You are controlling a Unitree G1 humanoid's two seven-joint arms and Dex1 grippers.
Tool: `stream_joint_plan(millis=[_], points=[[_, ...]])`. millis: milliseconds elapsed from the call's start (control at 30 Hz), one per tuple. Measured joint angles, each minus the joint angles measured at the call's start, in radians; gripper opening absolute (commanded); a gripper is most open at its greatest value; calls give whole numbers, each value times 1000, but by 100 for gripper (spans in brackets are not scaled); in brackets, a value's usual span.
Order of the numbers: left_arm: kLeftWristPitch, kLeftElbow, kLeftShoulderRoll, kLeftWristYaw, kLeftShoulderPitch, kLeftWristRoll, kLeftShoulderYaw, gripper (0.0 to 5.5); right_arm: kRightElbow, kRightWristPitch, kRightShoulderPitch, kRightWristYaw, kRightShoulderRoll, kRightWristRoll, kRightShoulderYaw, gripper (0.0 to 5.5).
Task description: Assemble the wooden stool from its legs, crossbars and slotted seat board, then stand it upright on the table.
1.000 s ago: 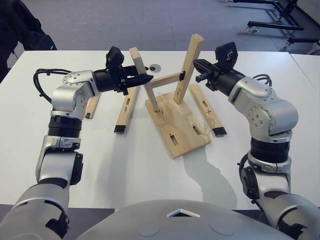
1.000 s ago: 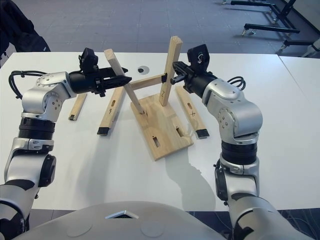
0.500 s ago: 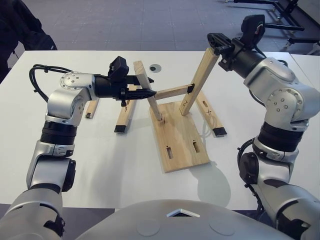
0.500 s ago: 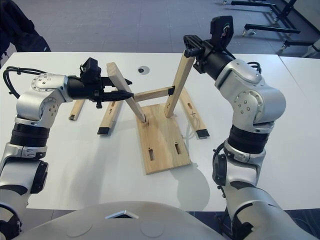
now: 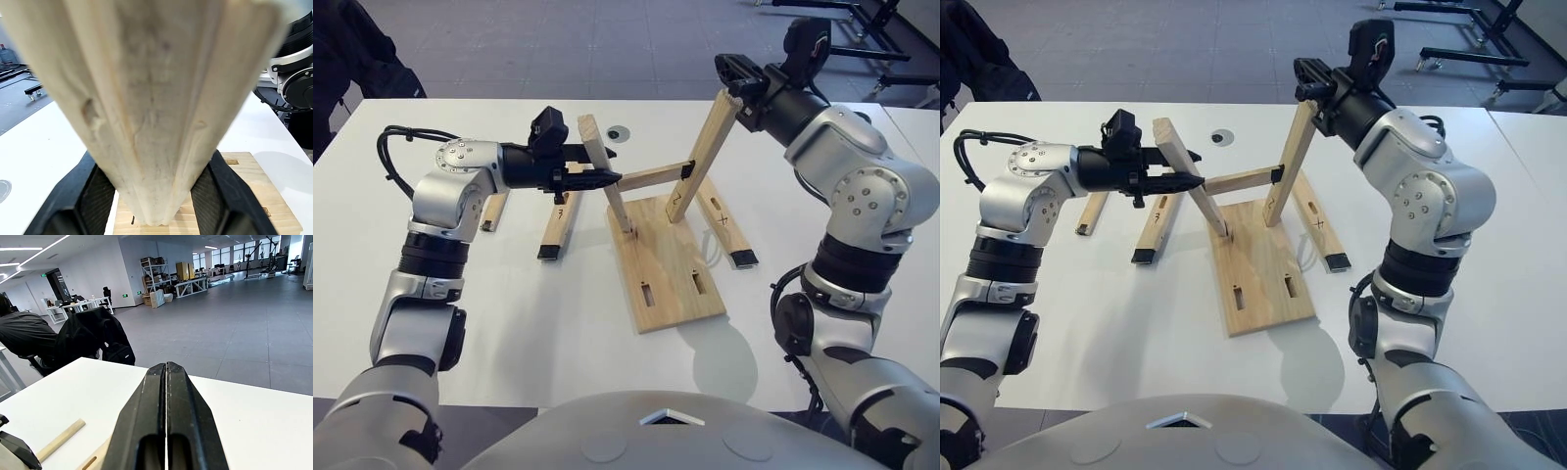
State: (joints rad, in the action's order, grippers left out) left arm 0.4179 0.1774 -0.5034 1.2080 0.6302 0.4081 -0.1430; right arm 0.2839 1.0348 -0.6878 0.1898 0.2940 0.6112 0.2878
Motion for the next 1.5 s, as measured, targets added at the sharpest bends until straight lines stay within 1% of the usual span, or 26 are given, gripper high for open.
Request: stream_joint_plan(millis=[100,233,333,400,533,667,867,1000,1067,1167,1267,1367,1500], points=[[-3,23,10,-17,15,-4,-8,204,-20,9,-46,-8,8,19,27,2],[9,47,17,-55,45,-25,-22,204,-29,12,-77,-9,24,29,29,2],[10,55,17,-64,49,-25,-30,204,-2,24,-75,-15,15,37,8,2],[11,60,18,-72,52,-25,-31,204,30,32,-62,-21,-6,39,-27,2],[21,66,18,-96,64,-28,-40,204,87,34,7,-41,-53,39,-89,2],[28,64,18,-111,65,-27,-39,204,87,34,17,-51,-61,44,-81,2],[28,63,20,-114,65,-27,-39,204,-25,19,-101,-32,24,67,26,2],[29,63,21,-121,65,-27,-39,204,-168,-70,-158,-1,146,5,65,2],[29,63,21,-123,65,-27,-39,204,-251,-127,-158,16,184,-62,37,2],[29,64,23,-128,65,-27,-39,204,-306,-184,-135,41,186,-117,-29,2],[34,67,25,-130,69,-27,-42,204,-336,-214,-56,58,129,-143,-88,2],[47,84,27,-137,87,-29,-51,204,-343,-230,-37,72,96,-149,-107,2],[56,101,30,-154,96,-31,-53,204,-345,-233,-26,76,84,-158,-112,2]])
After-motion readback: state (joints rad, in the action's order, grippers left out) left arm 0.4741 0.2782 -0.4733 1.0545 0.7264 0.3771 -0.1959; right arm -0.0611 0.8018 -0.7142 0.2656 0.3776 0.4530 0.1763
